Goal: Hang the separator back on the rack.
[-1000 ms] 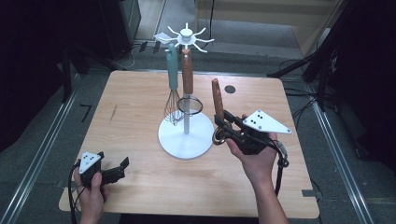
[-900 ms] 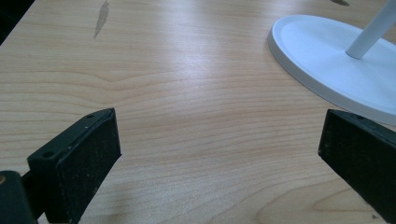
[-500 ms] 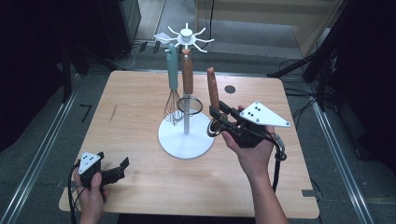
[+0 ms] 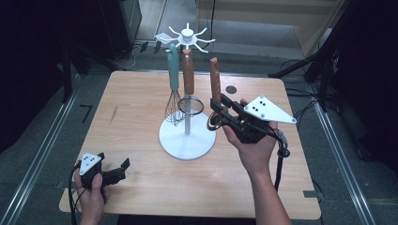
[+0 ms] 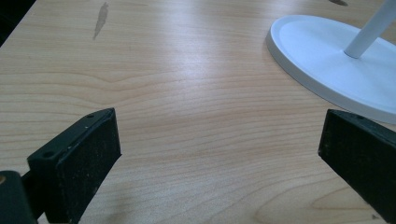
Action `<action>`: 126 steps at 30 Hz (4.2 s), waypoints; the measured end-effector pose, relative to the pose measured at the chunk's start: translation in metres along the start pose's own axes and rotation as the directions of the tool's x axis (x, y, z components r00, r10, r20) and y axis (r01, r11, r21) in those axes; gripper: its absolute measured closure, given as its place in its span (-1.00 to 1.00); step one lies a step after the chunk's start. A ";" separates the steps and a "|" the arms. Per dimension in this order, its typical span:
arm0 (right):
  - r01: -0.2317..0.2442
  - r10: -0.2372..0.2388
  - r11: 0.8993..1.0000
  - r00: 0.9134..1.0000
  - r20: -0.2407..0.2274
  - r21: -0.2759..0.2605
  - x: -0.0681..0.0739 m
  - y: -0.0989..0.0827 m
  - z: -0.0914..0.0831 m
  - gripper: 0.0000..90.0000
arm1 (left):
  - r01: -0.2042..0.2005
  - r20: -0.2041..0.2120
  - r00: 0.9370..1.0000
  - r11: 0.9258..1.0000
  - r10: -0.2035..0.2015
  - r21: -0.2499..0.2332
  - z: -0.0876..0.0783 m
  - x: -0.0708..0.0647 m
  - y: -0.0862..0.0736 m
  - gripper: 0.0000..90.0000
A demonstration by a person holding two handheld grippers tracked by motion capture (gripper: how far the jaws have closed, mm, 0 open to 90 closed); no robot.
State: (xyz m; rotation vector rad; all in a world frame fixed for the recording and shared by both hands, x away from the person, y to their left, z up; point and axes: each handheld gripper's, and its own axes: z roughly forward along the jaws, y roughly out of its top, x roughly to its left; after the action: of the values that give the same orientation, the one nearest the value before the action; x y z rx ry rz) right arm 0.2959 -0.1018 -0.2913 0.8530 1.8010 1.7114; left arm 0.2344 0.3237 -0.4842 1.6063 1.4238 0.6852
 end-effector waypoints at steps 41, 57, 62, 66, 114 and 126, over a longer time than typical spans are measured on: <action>-0.026 0.025 1.000 1.000 -0.009 -0.012 0.003 0.012 0.022 0.52 | 0.008 0.004 1.000 1.000 -0.008 -0.004 -0.001 0.001 0.000 -1.00; -0.041 0.037 0.998 0.996 0.086 0.047 -0.001 -0.019 0.003 -0.63 | -0.004 -0.001 1.000 1.000 0.004 -0.001 -0.001 0.000 0.000 -1.00; -0.053 0.044 0.996 0.993 0.112 0.074 -0.005 -0.037 -0.003 -0.70 | -0.007 -0.003 1.000 1.000 0.007 0.002 -0.001 0.000 0.000 -1.00; -0.069 0.057 0.993 0.990 0.130 0.092 -0.008 -0.052 -0.007 -0.72 | -0.009 -0.005 1.000 1.000 0.009 0.002 -0.001 -0.001 0.000 -1.00; -0.244 0.154 0.932 0.936 0.315 0.267 -0.064 -0.202 -0.083 -0.69 | -0.012 -0.008 1.000 1.000 0.012 0.000 -0.001 -0.002 -0.001 -1.00; -0.255 0.129 0.916 0.919 0.373 0.309 -0.080 -0.216 -0.113 -0.69 | -0.016 -0.009 1.000 1.000 0.016 0.001 -0.001 -0.002 -0.001 -1.00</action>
State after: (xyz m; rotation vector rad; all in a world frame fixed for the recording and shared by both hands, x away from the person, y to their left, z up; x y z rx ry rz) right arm 0.2465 -0.2388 -0.5021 1.4334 1.8458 1.2536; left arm 0.2328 0.3218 -0.4844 1.6191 1.4191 0.7014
